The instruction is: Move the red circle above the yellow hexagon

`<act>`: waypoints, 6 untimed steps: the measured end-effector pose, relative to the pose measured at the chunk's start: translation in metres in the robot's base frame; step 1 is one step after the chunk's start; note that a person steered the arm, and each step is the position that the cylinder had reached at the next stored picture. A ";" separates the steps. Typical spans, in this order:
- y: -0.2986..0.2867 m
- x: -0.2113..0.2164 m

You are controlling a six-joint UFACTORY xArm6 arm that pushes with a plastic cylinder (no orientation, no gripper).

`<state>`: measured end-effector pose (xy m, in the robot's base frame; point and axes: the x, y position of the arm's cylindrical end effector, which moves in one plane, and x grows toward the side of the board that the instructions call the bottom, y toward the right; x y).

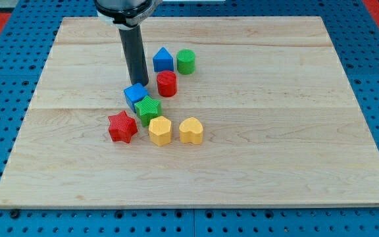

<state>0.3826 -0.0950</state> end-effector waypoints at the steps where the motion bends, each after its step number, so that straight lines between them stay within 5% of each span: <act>1: -0.010 -0.038; 2: -0.021 -0.115; 3: 0.019 -0.131; 5: 0.051 -0.125; 6: 0.050 -0.083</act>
